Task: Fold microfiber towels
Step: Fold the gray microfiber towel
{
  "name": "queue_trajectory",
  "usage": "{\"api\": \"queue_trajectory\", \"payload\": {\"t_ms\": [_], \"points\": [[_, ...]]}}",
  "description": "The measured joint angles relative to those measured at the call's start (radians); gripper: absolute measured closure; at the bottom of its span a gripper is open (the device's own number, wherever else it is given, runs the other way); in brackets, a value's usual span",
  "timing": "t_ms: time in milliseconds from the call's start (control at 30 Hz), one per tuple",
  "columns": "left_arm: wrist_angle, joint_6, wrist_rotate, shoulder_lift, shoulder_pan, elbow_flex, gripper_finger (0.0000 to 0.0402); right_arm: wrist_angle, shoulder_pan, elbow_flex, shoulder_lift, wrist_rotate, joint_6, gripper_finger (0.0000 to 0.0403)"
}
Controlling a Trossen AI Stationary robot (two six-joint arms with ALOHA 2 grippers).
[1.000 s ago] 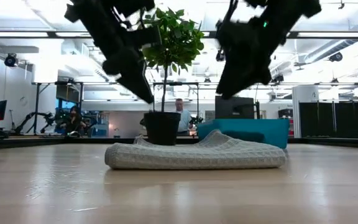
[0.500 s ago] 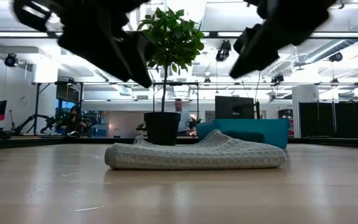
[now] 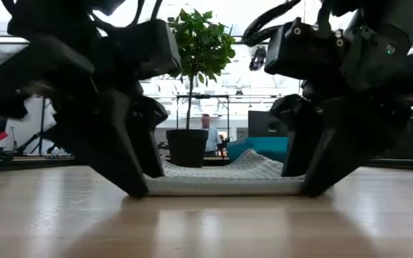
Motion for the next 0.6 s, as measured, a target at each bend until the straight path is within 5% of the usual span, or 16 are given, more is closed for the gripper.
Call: {"api": "queue_trajectory", "payload": {"t_ms": [167,333,400,600], "points": [[-0.074,-0.095,-0.059,0.037,-0.010,0.017,0.0238,-0.025,0.006,0.006,0.011,0.007,0.076,0.0274],[-0.150,-0.097,-0.073,0.006,-0.016,0.017,0.0362,-0.058,0.010,0.020,-0.010,-0.005,0.120,0.0375],[-0.163,-0.078,-0.044,-0.027,-0.019,0.013,0.0387,-0.062,0.016,0.039,-0.025,-0.034,0.122,0.0383],[-0.107,0.033,0.302,-0.152,-0.026,0.023,0.0387,-0.023,0.029,0.123,-0.063,-0.321,0.152,0.0388]]}}
